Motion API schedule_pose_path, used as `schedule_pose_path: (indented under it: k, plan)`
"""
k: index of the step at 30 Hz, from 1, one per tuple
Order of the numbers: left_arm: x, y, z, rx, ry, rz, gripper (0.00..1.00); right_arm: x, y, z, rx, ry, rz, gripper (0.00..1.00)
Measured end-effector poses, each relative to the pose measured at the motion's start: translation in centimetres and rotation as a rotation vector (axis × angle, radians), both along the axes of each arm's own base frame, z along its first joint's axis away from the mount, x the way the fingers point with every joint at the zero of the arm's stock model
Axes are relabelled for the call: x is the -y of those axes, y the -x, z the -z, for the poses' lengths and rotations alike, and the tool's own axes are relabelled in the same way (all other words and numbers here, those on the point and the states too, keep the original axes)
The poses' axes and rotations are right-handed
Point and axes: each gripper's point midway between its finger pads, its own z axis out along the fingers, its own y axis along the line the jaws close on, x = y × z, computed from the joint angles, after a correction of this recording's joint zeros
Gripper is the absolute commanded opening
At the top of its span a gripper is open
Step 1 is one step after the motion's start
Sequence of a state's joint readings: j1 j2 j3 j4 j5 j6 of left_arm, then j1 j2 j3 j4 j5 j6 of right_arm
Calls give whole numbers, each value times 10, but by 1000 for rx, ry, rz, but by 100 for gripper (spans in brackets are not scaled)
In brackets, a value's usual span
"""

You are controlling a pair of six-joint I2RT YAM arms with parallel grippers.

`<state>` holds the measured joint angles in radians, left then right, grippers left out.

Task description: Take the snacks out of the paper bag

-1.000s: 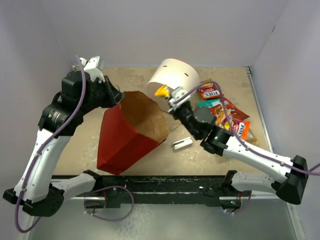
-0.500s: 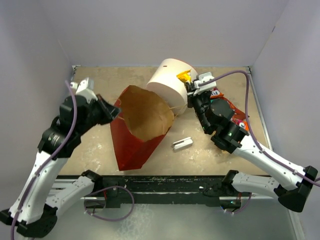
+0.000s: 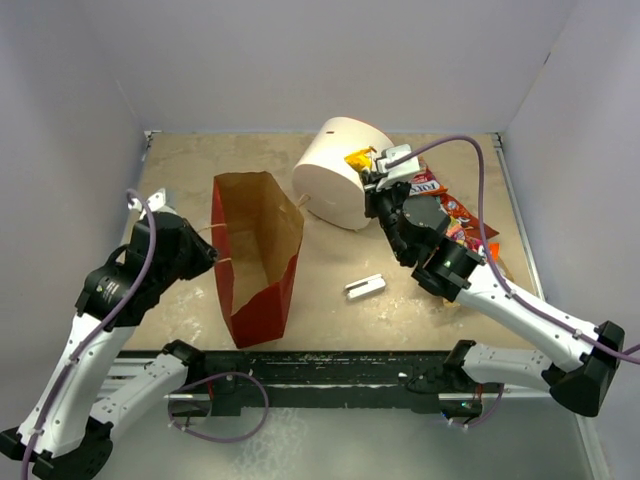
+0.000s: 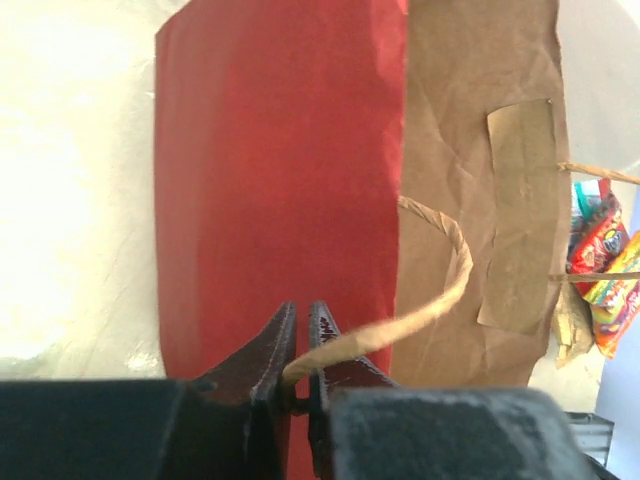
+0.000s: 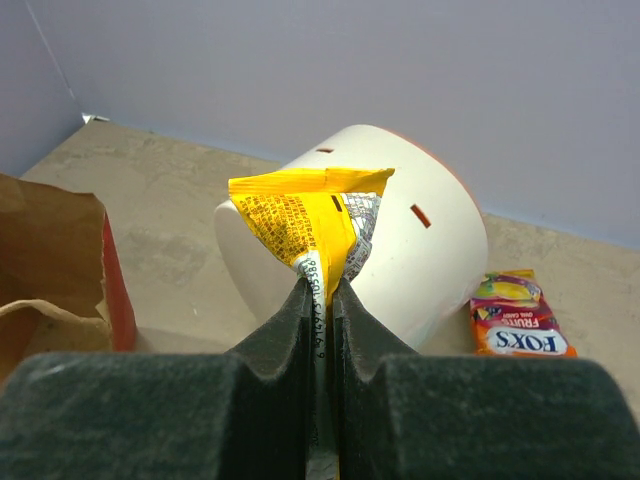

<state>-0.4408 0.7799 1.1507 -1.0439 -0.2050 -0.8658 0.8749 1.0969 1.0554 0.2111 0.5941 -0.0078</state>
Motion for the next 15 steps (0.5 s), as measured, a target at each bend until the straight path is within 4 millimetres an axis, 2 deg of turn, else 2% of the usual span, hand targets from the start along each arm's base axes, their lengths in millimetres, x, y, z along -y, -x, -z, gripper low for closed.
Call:
schedule_pose_path:
  k: [3, 6, 11, 15]
  plan:
    - [-9, 7, 1, -11, -21, -30, 30, -3, -2, 3, -9, 1, 0, 0]
    - [-18, 13, -2, -14, -39, -54, 48, -4, -3, 6, -21, 6, 0, 0]
    - [-33, 18, -32, 40, -55, -106, 67, 1, -7, 14, -59, 5, 33, 0]
    - [-43, 21, -51, 85, -65, -146, 81, 14, -18, 31, -127, -3, 86, 0]
